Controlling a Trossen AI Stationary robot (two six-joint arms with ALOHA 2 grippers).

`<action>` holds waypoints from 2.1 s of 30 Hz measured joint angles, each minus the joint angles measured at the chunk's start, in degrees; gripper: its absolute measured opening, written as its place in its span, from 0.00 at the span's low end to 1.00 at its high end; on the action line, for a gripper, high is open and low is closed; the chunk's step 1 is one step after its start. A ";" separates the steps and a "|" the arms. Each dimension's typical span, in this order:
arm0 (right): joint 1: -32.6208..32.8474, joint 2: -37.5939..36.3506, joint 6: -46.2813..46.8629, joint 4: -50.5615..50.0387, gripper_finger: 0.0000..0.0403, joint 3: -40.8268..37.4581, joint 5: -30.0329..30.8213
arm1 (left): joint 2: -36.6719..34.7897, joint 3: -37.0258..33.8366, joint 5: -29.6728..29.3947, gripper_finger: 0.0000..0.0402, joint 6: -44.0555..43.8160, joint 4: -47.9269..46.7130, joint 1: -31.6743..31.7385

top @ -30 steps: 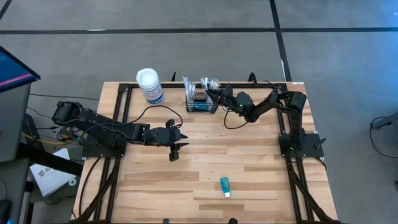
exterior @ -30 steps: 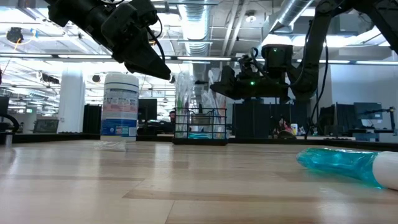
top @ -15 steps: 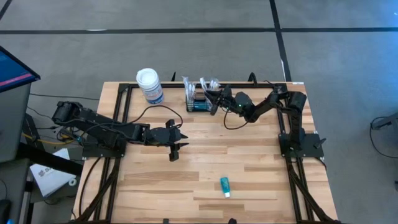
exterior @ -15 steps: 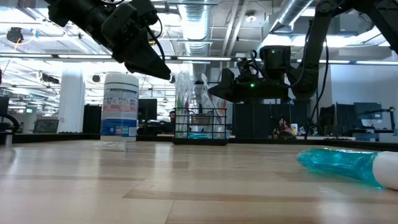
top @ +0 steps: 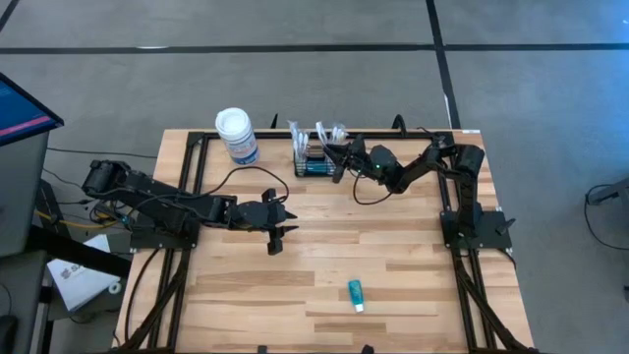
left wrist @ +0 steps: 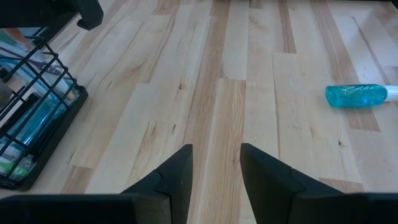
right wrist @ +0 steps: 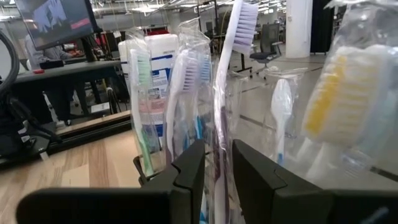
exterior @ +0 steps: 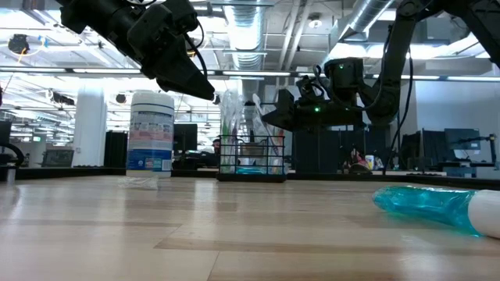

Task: Pick & Place toothbrushing station
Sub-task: Put the purple toothbrush into the black wire organizer

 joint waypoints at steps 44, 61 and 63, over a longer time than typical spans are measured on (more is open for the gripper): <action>2.28 -1.82 -6.72 -25.37 0.02 13.31 2.87 | -0.02 -0.09 0.02 0.32 -0.39 -0.38 -0.02; 1.88 -8.98 -5.48 -4.40 0.01 -1.07 5.22 | -0.04 -4.66 -0.02 0.32 -1.05 7.70 0.04; 1.62 -9.01 -4.17 -2.38 0.01 -2.46 5.27 | -0.04 -4.66 -0.02 0.32 -0.62 8.15 0.04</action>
